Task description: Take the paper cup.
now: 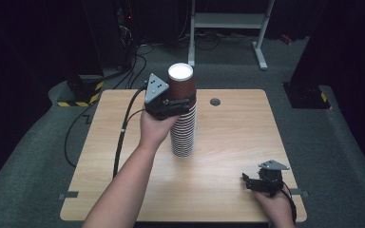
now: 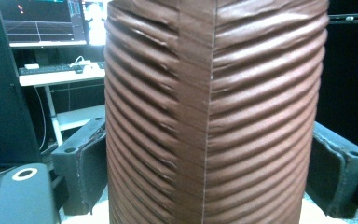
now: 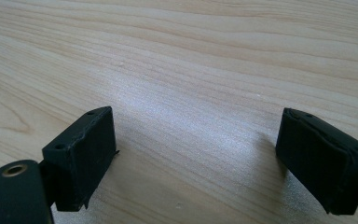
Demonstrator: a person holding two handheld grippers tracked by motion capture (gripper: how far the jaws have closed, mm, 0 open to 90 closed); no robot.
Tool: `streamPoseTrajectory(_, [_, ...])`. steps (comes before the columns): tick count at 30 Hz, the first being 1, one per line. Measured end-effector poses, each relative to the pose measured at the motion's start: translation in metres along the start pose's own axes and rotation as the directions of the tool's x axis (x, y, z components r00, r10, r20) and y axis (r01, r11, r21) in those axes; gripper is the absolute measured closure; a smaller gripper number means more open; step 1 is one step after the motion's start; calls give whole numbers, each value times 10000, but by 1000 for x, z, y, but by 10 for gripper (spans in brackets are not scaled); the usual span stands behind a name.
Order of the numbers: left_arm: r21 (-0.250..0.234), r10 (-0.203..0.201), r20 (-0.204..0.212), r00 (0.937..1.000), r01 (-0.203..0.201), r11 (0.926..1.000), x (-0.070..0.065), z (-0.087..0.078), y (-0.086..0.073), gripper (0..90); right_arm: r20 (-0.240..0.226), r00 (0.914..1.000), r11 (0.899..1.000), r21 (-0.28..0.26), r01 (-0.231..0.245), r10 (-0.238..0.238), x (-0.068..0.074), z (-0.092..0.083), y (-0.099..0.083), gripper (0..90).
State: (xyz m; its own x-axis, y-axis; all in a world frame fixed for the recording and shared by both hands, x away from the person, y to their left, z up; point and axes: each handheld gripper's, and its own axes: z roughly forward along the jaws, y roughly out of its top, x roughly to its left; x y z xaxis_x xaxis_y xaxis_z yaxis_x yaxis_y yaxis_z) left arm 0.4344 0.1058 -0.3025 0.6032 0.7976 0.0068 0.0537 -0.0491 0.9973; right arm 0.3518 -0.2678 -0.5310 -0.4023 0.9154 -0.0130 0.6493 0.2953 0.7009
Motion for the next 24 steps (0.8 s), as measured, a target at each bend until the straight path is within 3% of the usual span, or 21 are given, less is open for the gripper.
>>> streamPoseTrajectory(24, [165,-2,186,9998,-1,9999,4,4,4,148,-6,10000,10000,-4,6,-6,0,0,0,119])
